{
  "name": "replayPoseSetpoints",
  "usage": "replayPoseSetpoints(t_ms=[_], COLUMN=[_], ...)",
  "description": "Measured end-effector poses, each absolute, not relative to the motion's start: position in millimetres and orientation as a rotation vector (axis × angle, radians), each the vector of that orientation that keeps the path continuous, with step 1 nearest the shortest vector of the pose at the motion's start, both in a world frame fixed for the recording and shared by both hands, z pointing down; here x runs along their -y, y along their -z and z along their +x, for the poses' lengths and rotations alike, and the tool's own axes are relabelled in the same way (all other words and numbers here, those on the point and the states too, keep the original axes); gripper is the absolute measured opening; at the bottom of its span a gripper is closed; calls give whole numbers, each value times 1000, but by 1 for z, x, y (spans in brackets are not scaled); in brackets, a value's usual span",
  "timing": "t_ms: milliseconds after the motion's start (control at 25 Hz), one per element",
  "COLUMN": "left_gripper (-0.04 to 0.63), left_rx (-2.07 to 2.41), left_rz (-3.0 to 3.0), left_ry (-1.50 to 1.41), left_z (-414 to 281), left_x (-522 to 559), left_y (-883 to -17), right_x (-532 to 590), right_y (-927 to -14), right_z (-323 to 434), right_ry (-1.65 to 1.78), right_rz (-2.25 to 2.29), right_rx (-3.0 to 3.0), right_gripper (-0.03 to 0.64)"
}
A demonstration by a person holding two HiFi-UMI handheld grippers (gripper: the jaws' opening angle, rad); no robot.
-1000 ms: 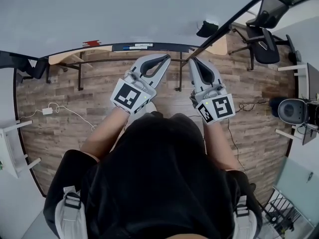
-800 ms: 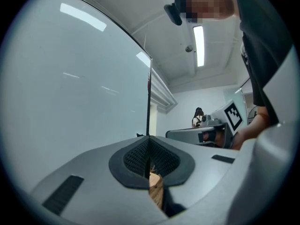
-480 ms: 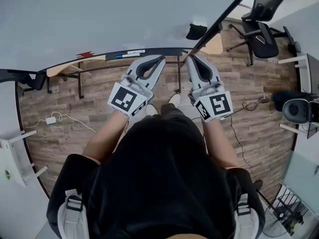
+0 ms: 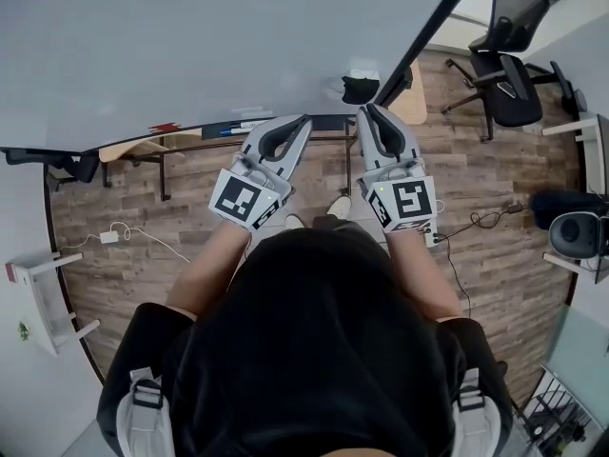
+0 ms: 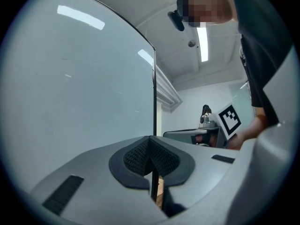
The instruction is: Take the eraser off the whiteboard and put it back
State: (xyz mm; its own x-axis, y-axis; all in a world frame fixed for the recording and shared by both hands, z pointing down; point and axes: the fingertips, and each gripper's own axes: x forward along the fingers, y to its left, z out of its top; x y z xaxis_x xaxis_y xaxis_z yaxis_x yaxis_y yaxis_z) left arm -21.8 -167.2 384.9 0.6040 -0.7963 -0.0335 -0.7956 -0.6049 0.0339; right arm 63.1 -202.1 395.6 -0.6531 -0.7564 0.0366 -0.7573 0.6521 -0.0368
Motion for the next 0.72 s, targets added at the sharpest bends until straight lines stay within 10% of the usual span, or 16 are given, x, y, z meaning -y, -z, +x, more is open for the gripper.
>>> replayPoseSetpoints(t_ms=[720], left_gripper=[-5], left_rx=[1326], left_rz=[2849], left_ry=[50], left_z=[-29], left_x=[209], left_y=[-392], right_x=[249], right_y=[-437], right_z=[63], right_ry=[-136], right_rz=[1516], right_rx=[2609], right_gripper=[256])
